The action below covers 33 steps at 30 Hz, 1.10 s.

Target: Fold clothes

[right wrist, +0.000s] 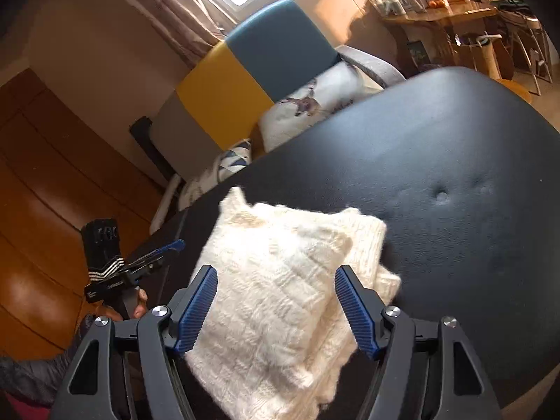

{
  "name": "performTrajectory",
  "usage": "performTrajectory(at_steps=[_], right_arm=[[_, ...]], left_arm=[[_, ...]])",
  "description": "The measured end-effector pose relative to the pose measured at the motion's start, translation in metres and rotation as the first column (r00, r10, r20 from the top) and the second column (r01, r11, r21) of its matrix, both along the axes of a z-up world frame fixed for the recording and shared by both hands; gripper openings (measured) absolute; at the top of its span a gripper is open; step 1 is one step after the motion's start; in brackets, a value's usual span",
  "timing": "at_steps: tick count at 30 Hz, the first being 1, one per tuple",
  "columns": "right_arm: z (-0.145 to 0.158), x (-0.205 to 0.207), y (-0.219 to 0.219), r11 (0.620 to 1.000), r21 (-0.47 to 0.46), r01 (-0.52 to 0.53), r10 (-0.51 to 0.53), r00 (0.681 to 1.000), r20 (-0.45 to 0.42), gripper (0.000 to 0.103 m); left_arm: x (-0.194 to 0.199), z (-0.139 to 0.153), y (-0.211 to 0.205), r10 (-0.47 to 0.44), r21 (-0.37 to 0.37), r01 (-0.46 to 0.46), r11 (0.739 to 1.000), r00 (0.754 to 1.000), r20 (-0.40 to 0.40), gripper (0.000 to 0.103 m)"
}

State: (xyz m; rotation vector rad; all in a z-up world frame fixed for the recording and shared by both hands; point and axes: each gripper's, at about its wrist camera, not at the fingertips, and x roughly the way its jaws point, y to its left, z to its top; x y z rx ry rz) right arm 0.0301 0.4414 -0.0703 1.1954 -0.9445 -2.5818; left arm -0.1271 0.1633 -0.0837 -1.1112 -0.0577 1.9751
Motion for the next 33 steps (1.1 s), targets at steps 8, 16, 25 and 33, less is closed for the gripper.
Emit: performTrajectory(at_steps=[8, 16, 25, 33], right_arm=[[-0.059, 0.010, 0.036, 0.965, -0.256, 0.060, -0.006, 0.979, 0.205, 0.074], [-0.102, 0.021, 0.041, 0.870, -0.476, 0.125, -0.003, 0.969, 0.248, 0.082], [-0.101, 0.012, 0.018, 0.922, -0.377, 0.094, -0.003, 0.972, 0.234, 0.082], [-0.093, 0.018, -0.003, 0.969, -0.236, 0.072, -0.024, 0.979, 0.203, 0.044]], left_arm=[[-0.023, -0.039, 0.002, -0.124, 0.101, 0.101, 0.990, 0.960, 0.251, 0.084], [-0.025, -0.068, 0.014, -0.167, 0.130, 0.126, 0.983, 0.912, 0.375, 0.089], [-0.002, -0.065, 0.015, -0.148, 0.067, 0.135, 0.989, 0.948, 0.282, 0.085], [0.019, -0.063, 0.008, -0.119, 0.079, 0.103, 0.992, 0.964, 0.240, 0.054]])
